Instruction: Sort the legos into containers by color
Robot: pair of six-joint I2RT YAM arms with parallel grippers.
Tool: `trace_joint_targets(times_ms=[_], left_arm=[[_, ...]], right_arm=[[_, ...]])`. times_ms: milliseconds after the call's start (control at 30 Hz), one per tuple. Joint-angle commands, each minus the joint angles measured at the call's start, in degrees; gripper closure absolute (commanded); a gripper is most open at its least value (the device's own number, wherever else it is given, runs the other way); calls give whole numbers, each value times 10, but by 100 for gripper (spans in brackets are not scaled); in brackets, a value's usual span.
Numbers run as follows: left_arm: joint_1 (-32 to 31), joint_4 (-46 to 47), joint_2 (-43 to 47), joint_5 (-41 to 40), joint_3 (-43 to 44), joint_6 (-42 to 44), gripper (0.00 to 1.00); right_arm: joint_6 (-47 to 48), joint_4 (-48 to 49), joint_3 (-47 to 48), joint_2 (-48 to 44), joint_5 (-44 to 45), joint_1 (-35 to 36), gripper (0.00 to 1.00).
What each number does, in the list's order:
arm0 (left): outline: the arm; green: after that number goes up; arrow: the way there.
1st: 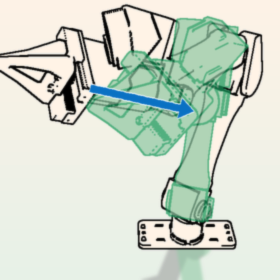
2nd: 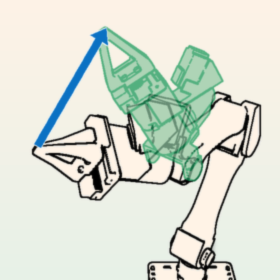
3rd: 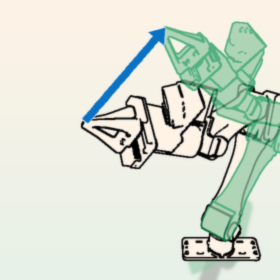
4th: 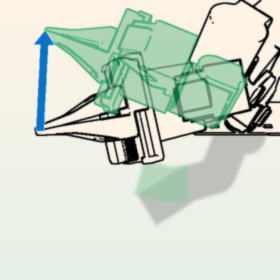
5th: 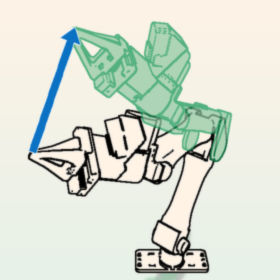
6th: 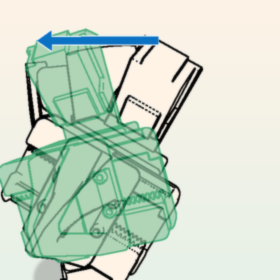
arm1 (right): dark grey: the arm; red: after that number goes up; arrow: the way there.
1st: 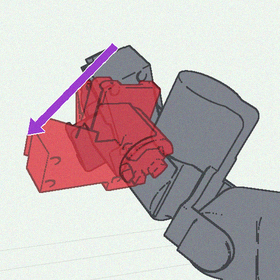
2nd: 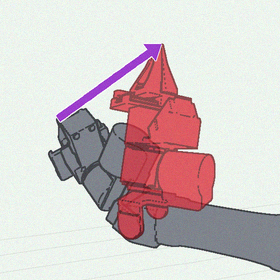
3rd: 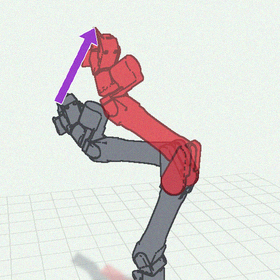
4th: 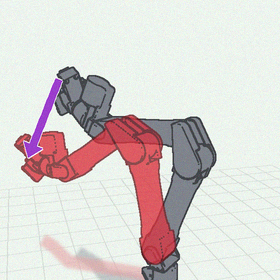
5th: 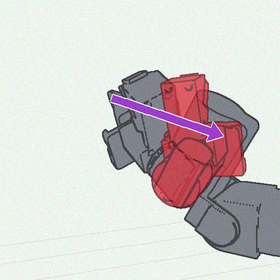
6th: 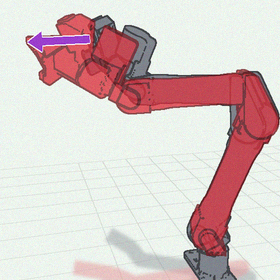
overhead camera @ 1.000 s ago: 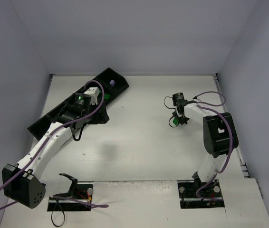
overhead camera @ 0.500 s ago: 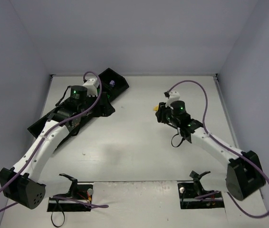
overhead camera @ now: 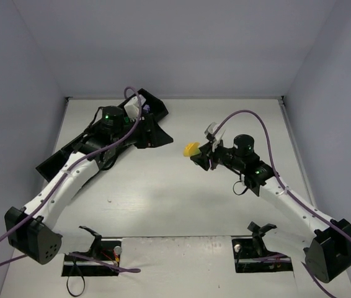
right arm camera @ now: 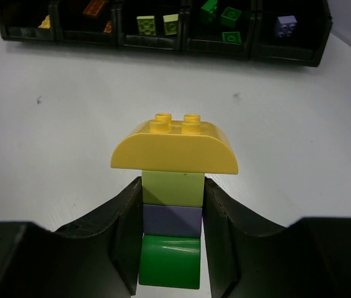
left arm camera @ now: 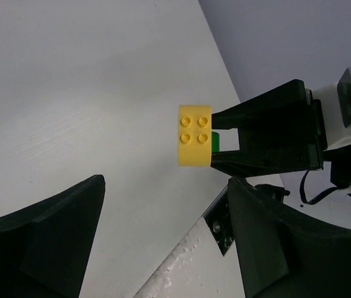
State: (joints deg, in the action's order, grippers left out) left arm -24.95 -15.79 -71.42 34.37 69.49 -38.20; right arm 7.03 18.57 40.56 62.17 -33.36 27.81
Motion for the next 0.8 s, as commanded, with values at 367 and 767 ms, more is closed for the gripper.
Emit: trace_joint_targets(times_ms=[367, 767], left_arm=[[-98, 27, -86, -33, 73, -31, 27], [-124, 14, -119, -52, 86, -38, 45]], right_arm=[[65, -10, 54, -5, -82, 24, 100], [69, -12, 54, 0, -65, 29, 100]])
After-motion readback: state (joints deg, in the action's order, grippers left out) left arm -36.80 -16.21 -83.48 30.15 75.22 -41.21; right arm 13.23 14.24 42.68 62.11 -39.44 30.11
